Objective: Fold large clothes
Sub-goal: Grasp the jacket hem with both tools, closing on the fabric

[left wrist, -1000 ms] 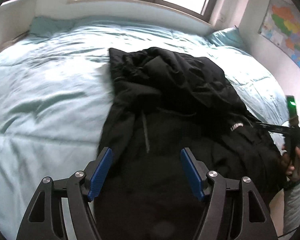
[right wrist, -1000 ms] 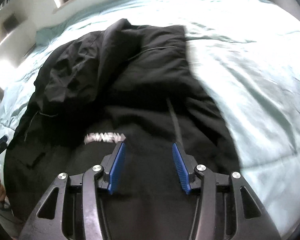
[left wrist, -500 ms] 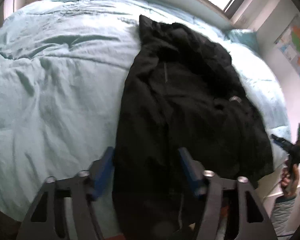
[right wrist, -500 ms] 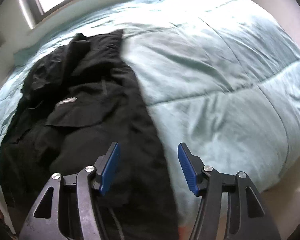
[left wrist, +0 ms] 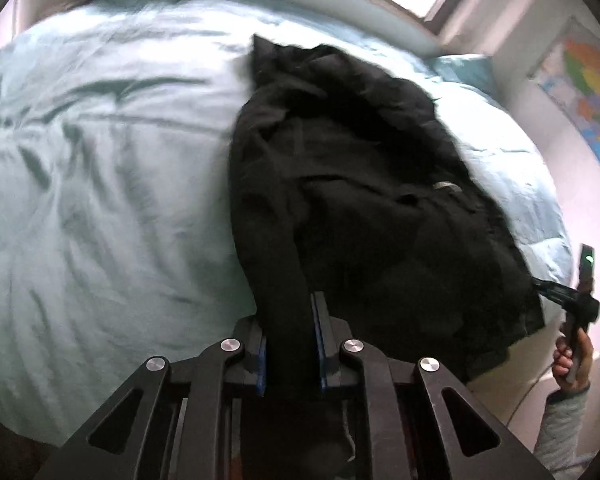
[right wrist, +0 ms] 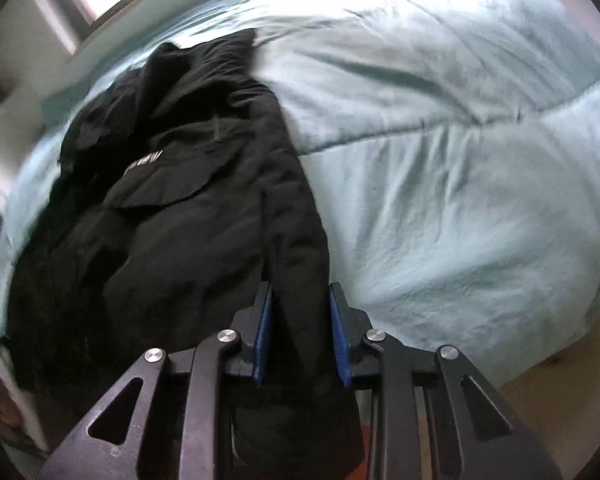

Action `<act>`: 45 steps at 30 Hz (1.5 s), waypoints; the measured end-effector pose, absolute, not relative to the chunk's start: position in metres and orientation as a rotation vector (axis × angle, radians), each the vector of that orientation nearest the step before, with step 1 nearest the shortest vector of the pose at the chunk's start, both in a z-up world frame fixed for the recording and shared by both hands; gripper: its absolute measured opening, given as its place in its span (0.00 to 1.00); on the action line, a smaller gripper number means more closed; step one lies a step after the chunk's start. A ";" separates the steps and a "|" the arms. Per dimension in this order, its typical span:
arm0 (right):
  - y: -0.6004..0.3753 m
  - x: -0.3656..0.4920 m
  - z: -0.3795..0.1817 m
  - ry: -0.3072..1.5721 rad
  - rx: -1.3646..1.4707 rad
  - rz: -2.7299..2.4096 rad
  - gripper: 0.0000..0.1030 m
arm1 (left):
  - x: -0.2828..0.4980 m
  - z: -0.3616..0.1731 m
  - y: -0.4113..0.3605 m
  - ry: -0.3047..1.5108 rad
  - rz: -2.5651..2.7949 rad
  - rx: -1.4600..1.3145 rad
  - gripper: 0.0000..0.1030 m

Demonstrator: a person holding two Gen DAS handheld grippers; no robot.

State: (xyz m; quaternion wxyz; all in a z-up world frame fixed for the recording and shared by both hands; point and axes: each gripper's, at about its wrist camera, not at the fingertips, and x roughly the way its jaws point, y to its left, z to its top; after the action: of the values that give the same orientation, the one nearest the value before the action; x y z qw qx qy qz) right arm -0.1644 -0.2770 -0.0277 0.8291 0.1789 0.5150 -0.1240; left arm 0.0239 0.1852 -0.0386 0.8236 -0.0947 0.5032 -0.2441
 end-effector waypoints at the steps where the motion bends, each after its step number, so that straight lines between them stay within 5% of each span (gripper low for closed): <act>1: -0.274 -0.164 -0.028 1.099 0.383 -0.239 0.31 | 0.023 -0.038 0.186 1.069 -0.545 -0.224 0.17; 6: -0.272 -0.171 -0.045 1.161 0.390 -0.204 0.35 | 0.025 -0.063 0.193 1.145 -0.554 -0.269 0.18; 11: -0.269 -0.186 -0.045 1.177 0.394 -0.142 0.50 | 0.012 -0.076 0.199 1.171 -0.596 -0.290 0.37; 13: -0.263 -0.182 -0.048 1.188 0.363 -0.141 0.52 | 0.016 -0.079 0.195 1.176 -0.592 -0.299 0.37; 15: -0.258 -0.179 -0.047 1.191 0.336 -0.152 0.45 | 0.016 -0.074 0.188 1.156 -0.566 -0.262 0.16; 16: -0.253 -0.179 -0.040 1.170 0.310 -0.156 0.27 | 0.014 -0.067 0.185 1.133 -0.572 -0.251 0.16; 17: -0.247 -0.179 -0.033 1.153 0.286 -0.157 0.22 | 0.010 -0.054 0.183 1.084 -0.579 -0.243 0.15; 21: -0.244 -0.184 0.001 1.051 0.296 -0.088 0.22 | 0.011 -0.029 0.188 0.998 -0.615 -0.278 0.15; 31: -0.237 -0.164 -0.045 1.191 0.299 -0.101 0.49 | 0.018 -0.071 0.178 1.124 -0.627 -0.279 0.26; 34: -0.231 -0.161 -0.043 1.184 0.260 -0.104 0.48 | 0.018 -0.067 0.173 1.103 -0.603 -0.238 0.23; 36: -0.227 -0.159 -0.040 1.163 0.251 -0.101 0.43 | 0.017 -0.064 0.172 1.088 -0.607 -0.227 0.21; 38: -0.224 -0.159 -0.038 1.154 0.220 -0.120 0.20 | 0.016 -0.061 0.172 1.079 -0.604 -0.219 0.20; 45: -0.242 -0.174 0.012 1.012 0.301 -0.085 0.16 | 0.031 -0.016 0.198 0.957 -0.706 -0.472 0.17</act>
State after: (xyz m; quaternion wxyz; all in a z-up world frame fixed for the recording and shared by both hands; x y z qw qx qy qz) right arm -0.1741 -0.2416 0.0123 0.8630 0.1437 0.4826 -0.0405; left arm 0.0308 0.1978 -0.0159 0.8022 -0.2204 0.4466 -0.3294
